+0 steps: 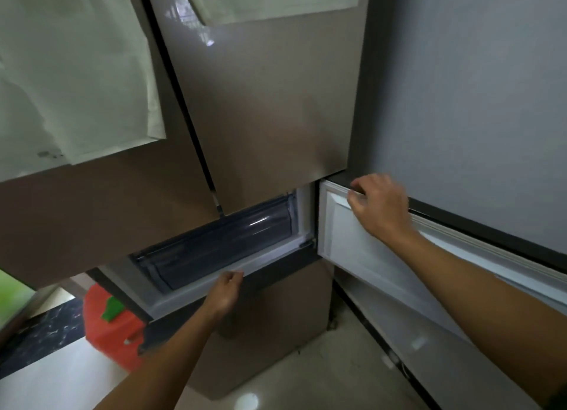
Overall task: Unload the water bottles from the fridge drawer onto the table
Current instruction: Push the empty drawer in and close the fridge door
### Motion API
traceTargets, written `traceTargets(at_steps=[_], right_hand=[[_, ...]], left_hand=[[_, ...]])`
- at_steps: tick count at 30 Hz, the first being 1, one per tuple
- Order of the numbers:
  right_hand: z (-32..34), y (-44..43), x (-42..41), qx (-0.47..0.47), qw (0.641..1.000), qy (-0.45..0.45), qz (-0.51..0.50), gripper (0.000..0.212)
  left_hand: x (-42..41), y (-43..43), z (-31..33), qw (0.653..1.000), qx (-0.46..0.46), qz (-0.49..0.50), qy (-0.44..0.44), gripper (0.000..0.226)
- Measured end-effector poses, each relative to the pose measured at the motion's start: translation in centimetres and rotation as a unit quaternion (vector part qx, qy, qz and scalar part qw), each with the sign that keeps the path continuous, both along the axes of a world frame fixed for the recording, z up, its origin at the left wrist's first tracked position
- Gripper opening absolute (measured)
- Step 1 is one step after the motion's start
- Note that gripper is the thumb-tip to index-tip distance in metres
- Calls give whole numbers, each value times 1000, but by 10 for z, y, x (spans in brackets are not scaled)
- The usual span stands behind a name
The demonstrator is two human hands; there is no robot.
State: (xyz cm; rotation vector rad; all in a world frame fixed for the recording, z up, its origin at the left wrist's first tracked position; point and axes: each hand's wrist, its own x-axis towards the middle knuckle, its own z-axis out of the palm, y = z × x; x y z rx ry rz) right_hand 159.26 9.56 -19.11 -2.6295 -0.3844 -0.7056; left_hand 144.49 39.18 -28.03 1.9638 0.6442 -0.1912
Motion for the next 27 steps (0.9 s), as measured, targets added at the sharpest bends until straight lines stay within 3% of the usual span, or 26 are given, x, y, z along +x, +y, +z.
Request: traceTargets(at_steps=[2,4,6,11,18,23,25,27], right_hand=[[7,-37,-2,-47,994,47,-85,39],[6,-73,-7,-68,972,155,-166,50],[1,-102,-19,-85,952,224,-192,59],[11,-121,-48,-38,946,284,-149,57],[8,-80,-130,-20,947,309,-79,47],[13,-36,-197,59,930,361,26,65],[13,-12,-222,73,926,367,49,79],[14,17,-244,68,933,347,74,78]], left_hand=[[-7,-15,1,1000,6,-30,-1,49],[-18,-30,8,999,7,-52,1,51],[-32,-42,13,998,7,-70,-3,52],[-90,-57,28,995,25,-93,-25,42],[-222,-61,11,999,2,-43,-6,35],[-291,-73,3,999,-31,-26,18,32],[-305,-76,10,999,-39,-16,-2,35],[-315,-77,24,998,-56,6,-41,35]])
